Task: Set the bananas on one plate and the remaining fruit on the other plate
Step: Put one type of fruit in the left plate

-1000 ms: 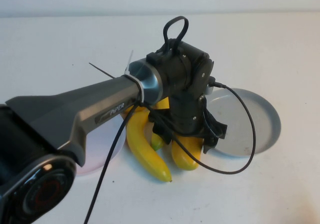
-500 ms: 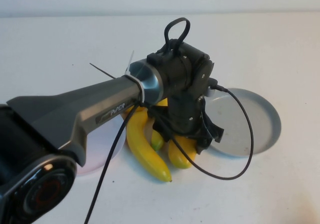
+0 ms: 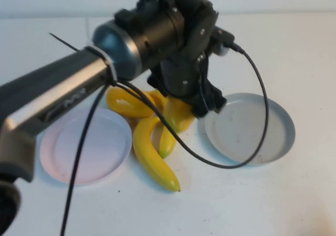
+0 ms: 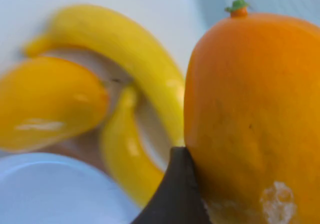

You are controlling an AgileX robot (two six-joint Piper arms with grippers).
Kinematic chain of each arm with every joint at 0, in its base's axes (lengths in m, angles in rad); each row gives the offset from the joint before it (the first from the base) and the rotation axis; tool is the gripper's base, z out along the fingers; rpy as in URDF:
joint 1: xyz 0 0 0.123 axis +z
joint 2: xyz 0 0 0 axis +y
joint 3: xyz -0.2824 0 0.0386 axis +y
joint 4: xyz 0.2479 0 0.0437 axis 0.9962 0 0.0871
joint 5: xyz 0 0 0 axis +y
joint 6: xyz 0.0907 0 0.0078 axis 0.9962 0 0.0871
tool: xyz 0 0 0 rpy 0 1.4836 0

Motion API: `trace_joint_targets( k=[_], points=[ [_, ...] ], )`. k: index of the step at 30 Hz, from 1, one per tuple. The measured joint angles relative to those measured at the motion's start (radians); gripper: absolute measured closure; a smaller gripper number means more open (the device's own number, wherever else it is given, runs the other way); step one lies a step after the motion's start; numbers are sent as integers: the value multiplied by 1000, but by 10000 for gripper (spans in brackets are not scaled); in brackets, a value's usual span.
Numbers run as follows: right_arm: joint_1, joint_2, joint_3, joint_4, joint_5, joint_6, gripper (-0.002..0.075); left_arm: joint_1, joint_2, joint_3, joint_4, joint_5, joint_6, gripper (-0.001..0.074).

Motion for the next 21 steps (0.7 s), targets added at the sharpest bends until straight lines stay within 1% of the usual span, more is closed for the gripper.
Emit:
trace_joint_targets(
  k=[2,4,9,17,21],
  points=[
    [0,0,0,0,0,0,743,6,-41,0,65,4,15,188],
    [0,0,0,0,0,0,743,29,-72,0,72,5,29,188],
    [0,0,0,0,0,0,743,148,-119,23,28,5,55,188],
    [0,0,0,0,0,0,743,319,-169,310,22,5,69,188],
    [0,0,0,0,0,0,743,380,-178,397,17,3,69,188]
  ],
)
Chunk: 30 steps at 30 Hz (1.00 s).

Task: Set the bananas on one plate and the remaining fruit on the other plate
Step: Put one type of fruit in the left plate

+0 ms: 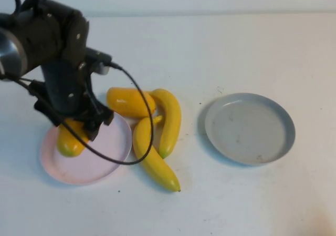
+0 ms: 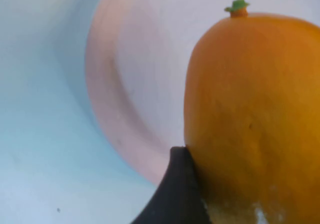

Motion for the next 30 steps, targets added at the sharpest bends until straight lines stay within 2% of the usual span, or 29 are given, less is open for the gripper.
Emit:
trace_joint_targets(
  k=[8,17,24,27,30],
  points=[
    [0,0,0,0,0,0,743,76,-1,89,-3,-85,11,188],
    [0,0,0,0,0,0,743,78,7,91,-19,-123,12,122],
    [0,0,0,0,0,0,743,78,15,91,-21,-127,12,115],
    [0,0,0,0,0,0,743,78,15,78,-40,-129,87,115],
    [0,0,0,0,0,0,743,77,15,37,-81,-138,298,115]
  ],
)
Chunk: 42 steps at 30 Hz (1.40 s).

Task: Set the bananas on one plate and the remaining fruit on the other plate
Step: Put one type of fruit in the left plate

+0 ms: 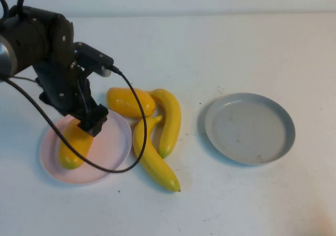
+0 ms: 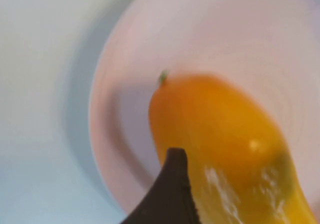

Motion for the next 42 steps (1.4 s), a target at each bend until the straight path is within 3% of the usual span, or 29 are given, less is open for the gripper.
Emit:
trace_joint_targets(
  k=[6,18,27,42],
  points=[
    [0,0,0,0,0,0,743,-18,0,-42,-93,-116,541,116],
    [0,0,0,0,0,0,743,-18,27,-44,-357,-313,1008,120],
    [0,0,0,0,0,0,743,-18,80,-44,-436,-346,1220,121],
    [0,0,0,0,0,0,743,-18,165,-44,-469,-403,1261,122]
  ],
)
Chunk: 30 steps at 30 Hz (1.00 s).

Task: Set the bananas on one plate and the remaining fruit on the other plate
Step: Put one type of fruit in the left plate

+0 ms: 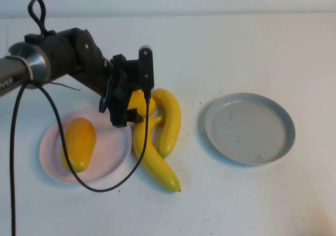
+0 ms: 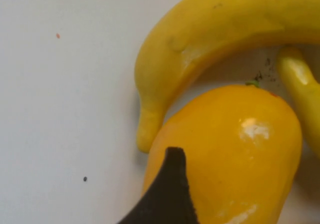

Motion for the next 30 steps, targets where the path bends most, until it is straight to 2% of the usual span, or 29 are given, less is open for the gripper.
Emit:
trace_joint_targets(
  k=[9,22,30],
  points=[
    [0,0,0,0,0,0,743,0,21,-2,11,-52,11,126],
    [0,0,0,0,0,0,743,0,38,-10,62,-78,15,220],
    [0,0,0,0,0,0,743,0,42,-10,69,-154,15,244]
  ],
)
